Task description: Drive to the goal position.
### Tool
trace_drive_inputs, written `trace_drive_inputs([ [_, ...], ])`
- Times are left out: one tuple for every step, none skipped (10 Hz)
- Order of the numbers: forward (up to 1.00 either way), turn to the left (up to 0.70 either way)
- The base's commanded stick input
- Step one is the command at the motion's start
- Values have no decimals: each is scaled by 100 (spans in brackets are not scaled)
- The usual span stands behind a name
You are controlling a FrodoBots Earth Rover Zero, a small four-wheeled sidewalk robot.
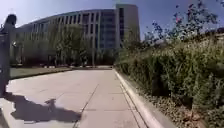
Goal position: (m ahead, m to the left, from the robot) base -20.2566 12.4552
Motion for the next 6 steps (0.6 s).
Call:
trace_drive_inputs([
  [0,45],
  [0,45],
  [0,45],
  [0,45],
  [0,45],
  [0,45],
])
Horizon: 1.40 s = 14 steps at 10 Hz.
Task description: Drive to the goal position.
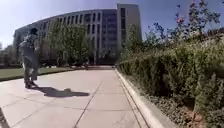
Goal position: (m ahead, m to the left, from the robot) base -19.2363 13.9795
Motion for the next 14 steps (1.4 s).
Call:
trace_drive_inputs([
  [0,45],
  [0,45],
  [0,45],
  [0,45],
  [0,45],
  [0,45],
  [0,45],
  [0,45],
  [0,45],
  [0,45],
  [0,45],
  [0,45],
  [0,45],
  [0,45],
])
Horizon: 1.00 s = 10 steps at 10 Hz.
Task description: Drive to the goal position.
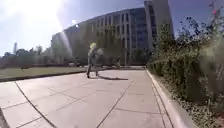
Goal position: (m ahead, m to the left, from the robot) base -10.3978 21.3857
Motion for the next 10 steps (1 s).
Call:
trace_drive_inputs([
  [0,45],
  [0,45],
  [0,45],
  [0,45],
  [0,45],
  [0,45],
  [0,45],
  [0,45],
  [0,45],
  [0,45],
])
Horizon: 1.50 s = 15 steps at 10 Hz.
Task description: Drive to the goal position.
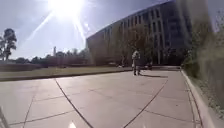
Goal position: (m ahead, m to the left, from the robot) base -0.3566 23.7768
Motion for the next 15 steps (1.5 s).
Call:
trace_drive_inputs([
  [0,45],
  [0,45],
  [0,45],
  [0,45],
  [0,45],
  [0,45],
  [0,45],
  [0,45],
  [0,45],
  [0,45],
  [0,45],
  [0,45],
  [0,45],
  [0,45],
  [0,45],
])
